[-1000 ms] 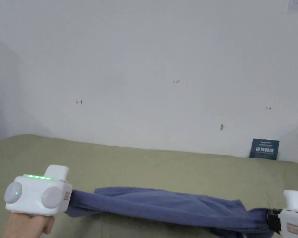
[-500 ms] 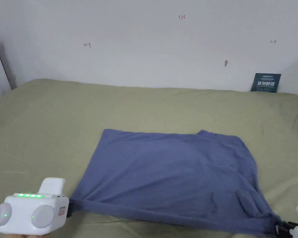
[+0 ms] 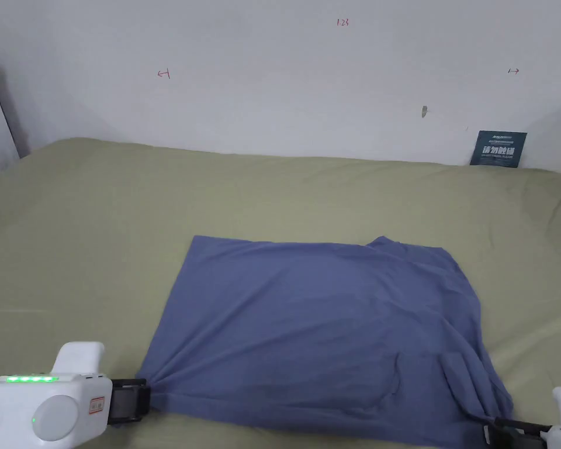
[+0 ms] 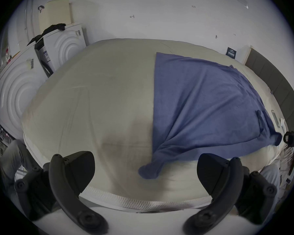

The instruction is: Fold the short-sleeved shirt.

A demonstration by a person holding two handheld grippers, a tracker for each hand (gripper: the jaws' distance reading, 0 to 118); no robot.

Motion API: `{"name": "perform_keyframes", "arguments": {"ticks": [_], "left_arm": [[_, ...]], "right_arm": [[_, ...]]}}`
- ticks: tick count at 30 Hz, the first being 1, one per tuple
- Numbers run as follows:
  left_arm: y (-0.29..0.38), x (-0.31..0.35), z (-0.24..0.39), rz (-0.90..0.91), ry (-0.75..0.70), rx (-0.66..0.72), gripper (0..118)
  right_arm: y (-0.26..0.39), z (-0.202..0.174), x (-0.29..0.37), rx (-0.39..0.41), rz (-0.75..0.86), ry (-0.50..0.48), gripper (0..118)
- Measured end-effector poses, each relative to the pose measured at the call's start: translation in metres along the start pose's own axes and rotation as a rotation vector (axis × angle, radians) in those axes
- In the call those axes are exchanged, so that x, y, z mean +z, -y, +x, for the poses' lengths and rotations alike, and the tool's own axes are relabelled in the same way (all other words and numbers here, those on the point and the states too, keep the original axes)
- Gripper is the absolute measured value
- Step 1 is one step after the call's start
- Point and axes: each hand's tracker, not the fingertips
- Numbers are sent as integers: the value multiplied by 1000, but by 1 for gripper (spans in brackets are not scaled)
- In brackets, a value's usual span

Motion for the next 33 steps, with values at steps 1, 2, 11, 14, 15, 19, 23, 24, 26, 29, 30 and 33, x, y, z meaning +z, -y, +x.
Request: {"name": "perform_keyframes", "arguments": {"ticks": [1, 2, 11, 14, 15, 19, 23, 24, 26, 29, 30, 33], "left_arm": [[3, 4, -2, 5, 3, 23, 118], [7, 25, 4, 12, -1, 38, 118], [29, 12, -28, -41, 33, 57, 0], [28, -4, -33, -35, 22, 35, 0], [26, -9, -34, -31, 22, 29, 7], [11, -14, -19, -27, 14, -10, 118], [-1, -7, 9, -20, -18, -56, 118], [-2, -9, 14, -26, -25, -60, 118], [-10, -12, 21, -62, -16, -55, 118], [-12, -5, 37, -65, -12, -83, 98], [-15, -14, 31, -97, 26, -79, 66], [-22, -9, 35, -111, 102, -56, 20]], "right_arm": [[2, 0, 1, 10, -13, -1, 114], [5, -2, 2, 16, -16, 0, 114], [13, -1, 3, -69, -71, -64, 2], [17, -1, 5, -43, -51, -47, 2], [16, -1, 6, -39, -50, -48, 2], [13, 6, 1, -41, -43, -49, 2], [10, 5, -4, -38, -45, -38, 2], [9, 5, -6, -36, -49, -37, 2], [8, 4, -10, -35, -51, -31, 2], [7, 5, -12, -34, -47, -22, 2], [6, 6, -12, -36, -41, -23, 3], [2, 8, -15, -24, -76, -30, 96]]}}
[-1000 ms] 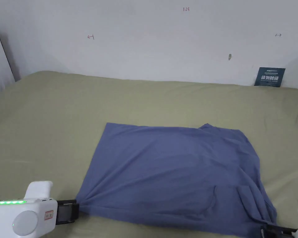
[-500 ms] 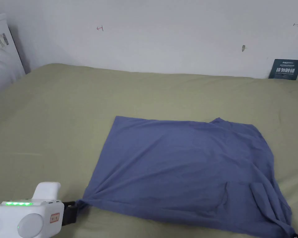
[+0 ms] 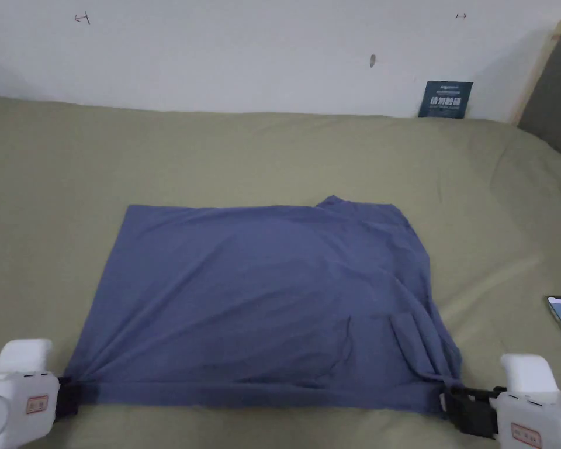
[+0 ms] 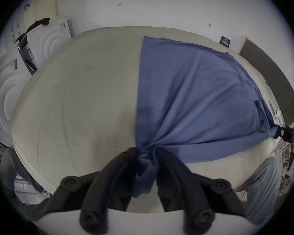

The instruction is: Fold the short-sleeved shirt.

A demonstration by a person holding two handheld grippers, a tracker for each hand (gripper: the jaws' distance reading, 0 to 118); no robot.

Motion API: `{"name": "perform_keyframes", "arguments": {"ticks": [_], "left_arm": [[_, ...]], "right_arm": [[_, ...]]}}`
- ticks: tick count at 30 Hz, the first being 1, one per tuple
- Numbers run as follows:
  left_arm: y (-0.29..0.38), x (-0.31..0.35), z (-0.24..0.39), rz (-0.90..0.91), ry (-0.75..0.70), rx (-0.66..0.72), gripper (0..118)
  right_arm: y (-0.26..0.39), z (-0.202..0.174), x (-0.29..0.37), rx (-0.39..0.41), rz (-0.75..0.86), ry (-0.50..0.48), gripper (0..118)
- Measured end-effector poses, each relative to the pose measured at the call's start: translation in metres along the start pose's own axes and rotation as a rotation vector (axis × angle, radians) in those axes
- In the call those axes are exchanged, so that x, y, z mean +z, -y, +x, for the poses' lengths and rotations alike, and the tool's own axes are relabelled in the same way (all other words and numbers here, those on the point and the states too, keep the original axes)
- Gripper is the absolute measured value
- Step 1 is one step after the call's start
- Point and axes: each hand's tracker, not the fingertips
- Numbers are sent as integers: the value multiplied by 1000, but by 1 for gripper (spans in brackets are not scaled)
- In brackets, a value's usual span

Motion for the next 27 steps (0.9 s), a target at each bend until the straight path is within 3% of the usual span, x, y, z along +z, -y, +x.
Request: {"name": "perform_keyframes", "arguments": {"ticks": [1, 2, 6, 7, 8, 10, 11, 19, 27], "left_arm": [[1, -8, -2, 2, -13, -22, 16], [0, -9, -1, 9, -22, -50, 12], [0, -13, 0, 9, -34, -43, 10], [-1, -14, -3, 7, -32, -36, 10], [-2, -14, -6, 8, -34, -30, 10], [2, -13, -3, 11, -31, -19, 10], [2, -12, -5, 11, -30, -13, 10], [-10, -5, -12, 35, -4, -15, 10], [-78, -3, -14, 89, 23, -31, 10]], "right_arm": [[0, 0, -1, 11, -5, -17, 112], [1, -2, 0, 31, 16, -22, 113], [-2, -7, -8, 50, 19, -5, 110], [-1, -5, -13, 38, 10, -18, 104], [0, -4, -18, 27, 4, -31, 91], [0, -3, -26, 12, -20, -27, 16], [1, -2, -29, 15, -21, -19, 7], [-14, 6, -5, 9, 15, -49, 6], [-91, 0, -12, 72, 79, -36, 6]]}}
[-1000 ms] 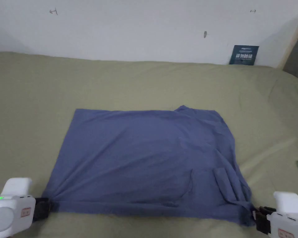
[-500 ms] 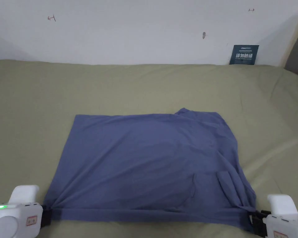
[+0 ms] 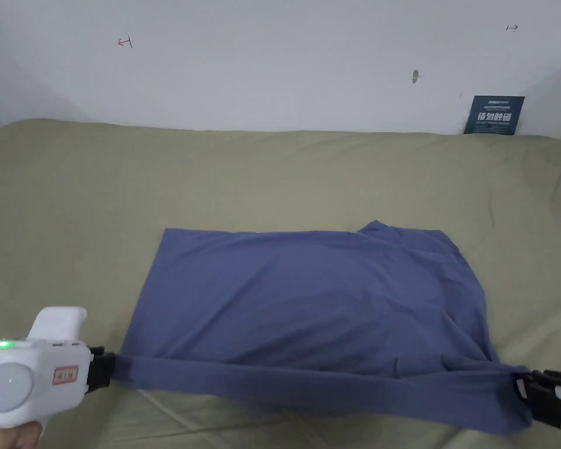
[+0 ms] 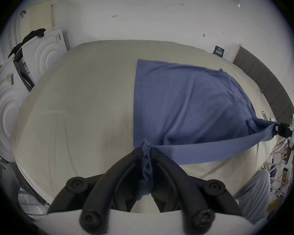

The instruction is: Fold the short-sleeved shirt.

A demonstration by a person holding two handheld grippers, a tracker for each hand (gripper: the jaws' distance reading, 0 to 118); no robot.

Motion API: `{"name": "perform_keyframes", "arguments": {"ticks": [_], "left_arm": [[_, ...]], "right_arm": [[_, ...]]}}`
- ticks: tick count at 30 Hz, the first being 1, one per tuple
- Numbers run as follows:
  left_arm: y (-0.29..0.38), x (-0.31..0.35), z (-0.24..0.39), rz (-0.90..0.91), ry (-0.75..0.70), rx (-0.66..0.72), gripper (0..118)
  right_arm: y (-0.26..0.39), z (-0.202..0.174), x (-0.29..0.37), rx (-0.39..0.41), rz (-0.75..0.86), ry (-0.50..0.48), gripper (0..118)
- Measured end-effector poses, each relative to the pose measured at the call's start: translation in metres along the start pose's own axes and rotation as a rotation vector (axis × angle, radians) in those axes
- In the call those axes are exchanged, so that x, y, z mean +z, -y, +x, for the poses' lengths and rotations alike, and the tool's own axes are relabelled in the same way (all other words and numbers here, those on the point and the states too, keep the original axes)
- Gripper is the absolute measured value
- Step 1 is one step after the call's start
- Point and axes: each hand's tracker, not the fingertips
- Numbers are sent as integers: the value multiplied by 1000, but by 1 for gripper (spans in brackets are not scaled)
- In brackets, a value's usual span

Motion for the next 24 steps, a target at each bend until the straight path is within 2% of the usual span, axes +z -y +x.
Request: {"name": "perform_keyframes", "arguments": {"ticks": [8, 14, 20, 21, 22, 23, 24], "left_arm": [[-77, -72, 3, -19, -50, -27, 10], [-97, -120, 1, -59, -63, 0, 7], [-100, -140, 2, -86, -71, -1, 4], [-98, -140, 2, -83, -73, 2, 4], [-97, -139, 1, -82, -67, 7, 5], [-95, -136, -1, -75, -57, 18, 15], [-93, -131, -3, -58, -50, 38, 62]], "right_arm": [[-90, 1, -82, 74, -49, 39, 6], [-110, 7, -147, 59, -139, 41, 6], [-108, 16, -169, -2, -175, 37, 6], [-105, 17, -168, -15, -169, 31, 16], [-103, 19, -167, -38, -167, 22, 48], [-101, 20, -163, -74, -165, 12, 93], [-99, 21, -158, -90, -167, 12, 117]]}}
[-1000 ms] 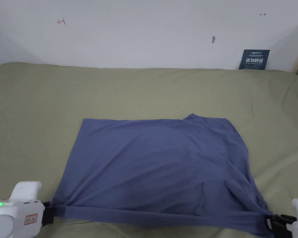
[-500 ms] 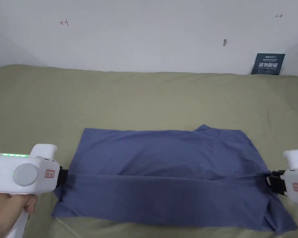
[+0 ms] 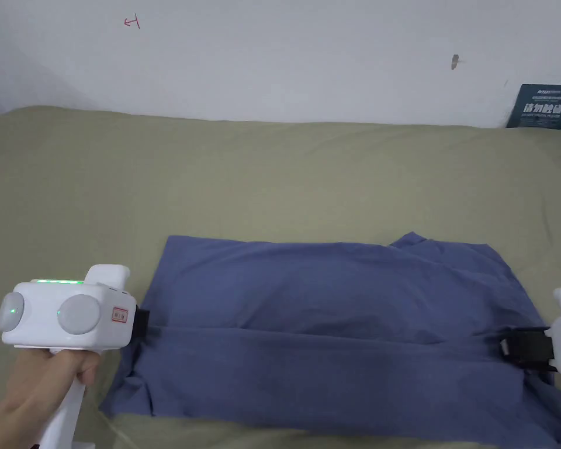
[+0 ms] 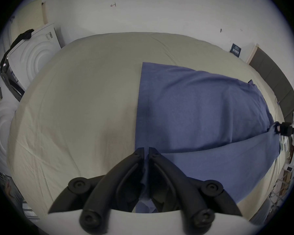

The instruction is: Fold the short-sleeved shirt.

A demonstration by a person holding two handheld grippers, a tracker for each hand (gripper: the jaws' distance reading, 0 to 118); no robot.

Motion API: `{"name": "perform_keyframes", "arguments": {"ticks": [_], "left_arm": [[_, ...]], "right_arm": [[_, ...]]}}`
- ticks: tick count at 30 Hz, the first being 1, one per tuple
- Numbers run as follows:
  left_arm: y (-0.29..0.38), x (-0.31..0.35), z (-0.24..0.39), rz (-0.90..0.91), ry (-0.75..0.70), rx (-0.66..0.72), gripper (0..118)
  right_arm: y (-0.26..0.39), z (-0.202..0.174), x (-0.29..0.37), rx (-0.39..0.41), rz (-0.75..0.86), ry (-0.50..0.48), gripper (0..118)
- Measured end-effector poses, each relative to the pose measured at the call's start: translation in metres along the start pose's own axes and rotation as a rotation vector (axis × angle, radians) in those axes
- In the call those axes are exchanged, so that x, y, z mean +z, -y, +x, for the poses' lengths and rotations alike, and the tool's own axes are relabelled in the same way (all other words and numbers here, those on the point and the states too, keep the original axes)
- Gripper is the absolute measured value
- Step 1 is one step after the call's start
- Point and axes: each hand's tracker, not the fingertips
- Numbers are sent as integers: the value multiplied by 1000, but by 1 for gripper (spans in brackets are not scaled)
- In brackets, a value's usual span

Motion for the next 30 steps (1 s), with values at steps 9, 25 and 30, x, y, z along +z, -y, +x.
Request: {"name": "perform_keyframes", "arguments": {"ticks": [9, 25, 30], "left_arm": [[55, 66, -27, 31, -12, 50, 116], [79, 21, -27, -44, 2, 118, 118], [69, -19, -17, -97, -59, 75, 101]], "right_arm": [[71, -1, 67, 10, 37, -8, 106], [116, 4, 79, -75, 64, -17, 2], [109, 8, 68, -62, 51, -5, 2]]}}
